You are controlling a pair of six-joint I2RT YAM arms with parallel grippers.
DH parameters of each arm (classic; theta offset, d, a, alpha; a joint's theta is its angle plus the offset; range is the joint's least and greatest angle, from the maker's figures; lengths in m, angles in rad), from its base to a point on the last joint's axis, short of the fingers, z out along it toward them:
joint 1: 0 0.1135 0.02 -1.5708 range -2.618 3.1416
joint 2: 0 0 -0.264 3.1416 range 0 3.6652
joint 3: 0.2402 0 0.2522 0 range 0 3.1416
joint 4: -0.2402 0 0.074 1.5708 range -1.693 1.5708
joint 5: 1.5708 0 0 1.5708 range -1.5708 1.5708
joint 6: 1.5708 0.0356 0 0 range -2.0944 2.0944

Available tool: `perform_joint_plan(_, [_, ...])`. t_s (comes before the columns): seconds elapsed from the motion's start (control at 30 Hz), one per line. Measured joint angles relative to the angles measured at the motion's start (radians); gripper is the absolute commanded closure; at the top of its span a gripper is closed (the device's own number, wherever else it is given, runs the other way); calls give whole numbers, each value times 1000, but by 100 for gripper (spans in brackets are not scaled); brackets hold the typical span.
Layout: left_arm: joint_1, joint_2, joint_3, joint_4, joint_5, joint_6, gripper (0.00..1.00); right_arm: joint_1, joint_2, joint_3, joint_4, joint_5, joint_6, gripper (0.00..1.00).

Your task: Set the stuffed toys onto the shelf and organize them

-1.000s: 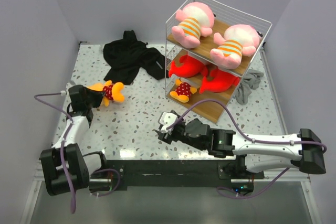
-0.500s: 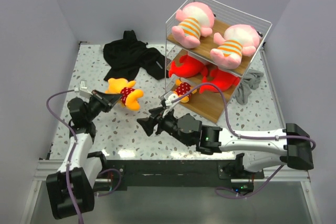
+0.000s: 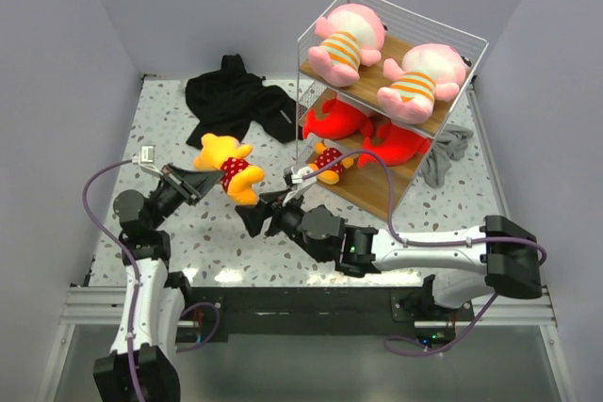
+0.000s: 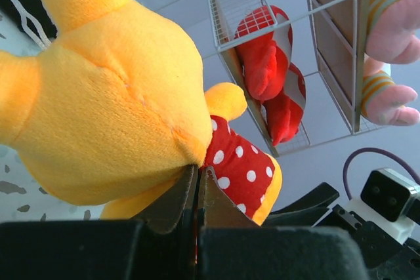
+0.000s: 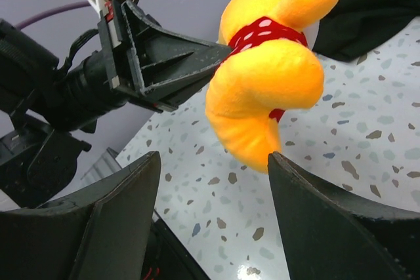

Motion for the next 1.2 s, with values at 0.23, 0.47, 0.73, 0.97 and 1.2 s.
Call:
perform_joint_plan(0.23, [0,-69,-2,22,31,-63,100,0,19,6,76,32,-6,32])
perform_joint_plan(0.47, [0,-111,-51,68,40,-137,100,0,25,6,144,42,-24,36])
perform_joint_plan(0.73, [-2,-126,-90,142,40,-232,100,0,56,6,166,68,-21,34])
perform_joint_plan(0.97, [-8,-138,-98,175,49,-269,100,0,57,6,146,108,26,32])
perform_joint_plan(1.2, [-8,-144,-100,177,50,-279,100,0,57,6,156,101,34,48])
